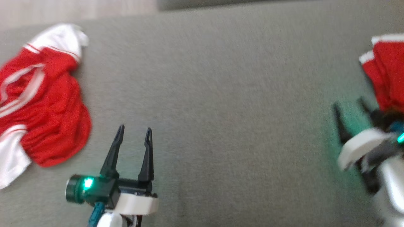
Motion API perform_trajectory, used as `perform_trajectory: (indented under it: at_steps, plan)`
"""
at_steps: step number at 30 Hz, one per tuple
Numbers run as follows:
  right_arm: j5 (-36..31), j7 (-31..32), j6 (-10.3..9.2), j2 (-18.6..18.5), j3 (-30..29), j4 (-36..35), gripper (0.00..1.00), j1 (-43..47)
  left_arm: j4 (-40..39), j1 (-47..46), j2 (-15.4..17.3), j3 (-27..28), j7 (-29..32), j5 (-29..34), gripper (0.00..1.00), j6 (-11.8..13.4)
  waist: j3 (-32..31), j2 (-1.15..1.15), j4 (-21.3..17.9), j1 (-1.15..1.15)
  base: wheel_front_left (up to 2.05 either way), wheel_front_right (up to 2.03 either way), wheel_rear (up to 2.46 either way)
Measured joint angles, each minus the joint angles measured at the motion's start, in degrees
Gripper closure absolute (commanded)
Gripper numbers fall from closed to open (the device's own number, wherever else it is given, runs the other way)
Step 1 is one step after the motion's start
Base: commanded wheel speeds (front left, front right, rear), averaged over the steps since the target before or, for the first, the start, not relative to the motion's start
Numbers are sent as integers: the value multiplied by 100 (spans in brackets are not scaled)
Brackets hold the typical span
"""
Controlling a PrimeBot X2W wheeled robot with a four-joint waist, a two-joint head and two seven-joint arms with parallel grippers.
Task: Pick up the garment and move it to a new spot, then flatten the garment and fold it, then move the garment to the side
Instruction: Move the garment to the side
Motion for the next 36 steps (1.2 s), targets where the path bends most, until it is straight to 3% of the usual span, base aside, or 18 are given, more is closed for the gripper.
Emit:
perform_trajectory:
  at_steps: [11,22,36]
  plan:
    - [378,-1517,0,1037,698,592,0,1124,323,753,-4,38,0,-55,0,104,-1289,0,599,-1,0,0,0]
    - [-68,-1601,0,1428,151,-1411,0,2530,-71,1175,24,304,0,82,0,96,-1937,0,620,1,0,0,0]
    - [-164,-1601,0,1528,247,-1622,0,2977,-131,1625,23,557,0,172,0,98,-2056,0,313,2,0,0,0]
